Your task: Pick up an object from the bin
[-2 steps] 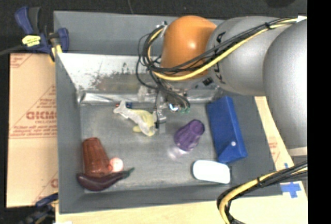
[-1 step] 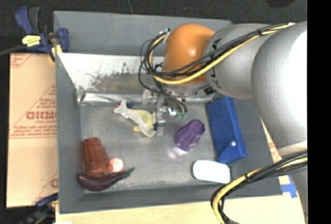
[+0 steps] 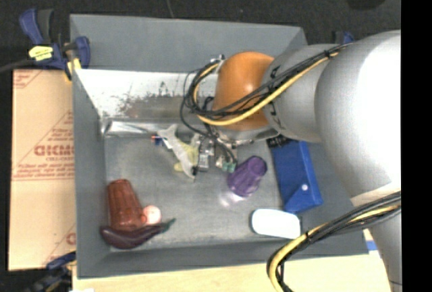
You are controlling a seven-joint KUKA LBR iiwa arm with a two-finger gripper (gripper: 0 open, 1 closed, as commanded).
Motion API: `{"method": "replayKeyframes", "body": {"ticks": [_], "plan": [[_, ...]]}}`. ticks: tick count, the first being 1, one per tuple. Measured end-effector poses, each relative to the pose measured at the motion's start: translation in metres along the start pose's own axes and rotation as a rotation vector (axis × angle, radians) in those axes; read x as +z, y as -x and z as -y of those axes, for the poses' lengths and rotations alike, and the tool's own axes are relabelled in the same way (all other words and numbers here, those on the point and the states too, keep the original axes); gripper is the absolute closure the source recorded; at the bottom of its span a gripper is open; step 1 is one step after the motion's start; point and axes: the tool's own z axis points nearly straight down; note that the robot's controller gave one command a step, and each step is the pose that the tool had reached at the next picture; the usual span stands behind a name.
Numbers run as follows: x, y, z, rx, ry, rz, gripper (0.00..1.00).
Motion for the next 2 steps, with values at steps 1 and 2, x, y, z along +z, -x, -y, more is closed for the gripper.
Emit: {"method": "replayKeyframes", "body": {"ticks": [1,2], "plan": [[0.000,0.000,0.000,0.000,0.000,0.000,1.00],[-0.130,0.004,0.000,0.026,0.001,0.004,1.00]]}}
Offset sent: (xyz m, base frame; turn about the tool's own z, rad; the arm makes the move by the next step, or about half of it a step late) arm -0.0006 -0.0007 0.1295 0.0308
